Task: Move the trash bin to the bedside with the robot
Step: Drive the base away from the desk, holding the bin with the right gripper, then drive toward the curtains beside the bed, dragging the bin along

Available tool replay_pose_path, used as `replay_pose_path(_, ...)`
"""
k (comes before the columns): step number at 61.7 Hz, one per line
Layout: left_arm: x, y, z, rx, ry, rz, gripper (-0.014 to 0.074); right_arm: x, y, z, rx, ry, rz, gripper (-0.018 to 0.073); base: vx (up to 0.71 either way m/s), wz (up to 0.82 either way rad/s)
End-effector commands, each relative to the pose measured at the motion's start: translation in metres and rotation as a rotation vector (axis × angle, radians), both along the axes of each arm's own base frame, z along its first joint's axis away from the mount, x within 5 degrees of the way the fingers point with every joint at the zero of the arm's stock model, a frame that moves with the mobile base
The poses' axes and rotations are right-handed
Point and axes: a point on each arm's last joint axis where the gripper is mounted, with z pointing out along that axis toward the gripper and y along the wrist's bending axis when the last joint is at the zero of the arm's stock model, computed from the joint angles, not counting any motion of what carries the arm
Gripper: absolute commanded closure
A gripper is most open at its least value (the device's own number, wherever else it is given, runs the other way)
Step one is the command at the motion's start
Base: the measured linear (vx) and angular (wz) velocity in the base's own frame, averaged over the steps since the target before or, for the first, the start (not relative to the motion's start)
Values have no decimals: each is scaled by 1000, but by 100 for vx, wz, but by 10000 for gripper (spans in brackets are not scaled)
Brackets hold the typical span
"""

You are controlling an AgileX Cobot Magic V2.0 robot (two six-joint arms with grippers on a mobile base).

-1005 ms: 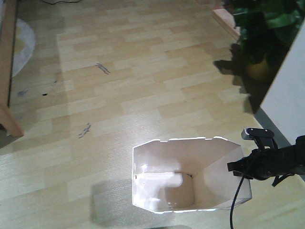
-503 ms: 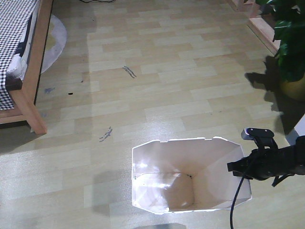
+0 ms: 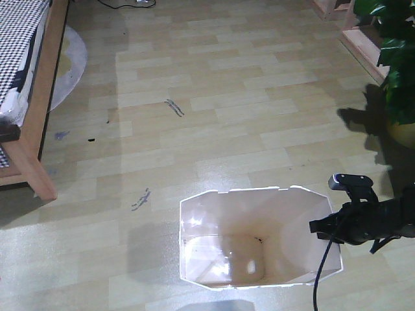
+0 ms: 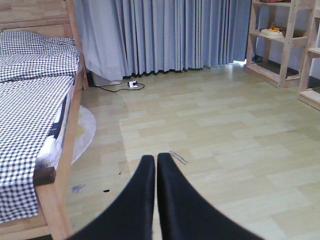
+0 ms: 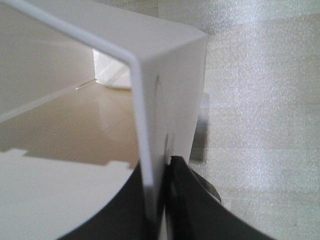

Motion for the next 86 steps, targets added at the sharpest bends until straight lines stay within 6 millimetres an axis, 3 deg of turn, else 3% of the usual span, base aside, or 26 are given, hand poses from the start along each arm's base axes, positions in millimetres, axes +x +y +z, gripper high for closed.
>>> replay_pose_path(1, 0, 0, 0, -4, -62, -4, 603, 13, 12, 25, 182, -123, -3, 564, 23, -4)
replay_pose_path(86, 0, 0, 0, -4, -62, -4, 603, 13, 12, 25, 181, -123, -3, 564, 24, 6)
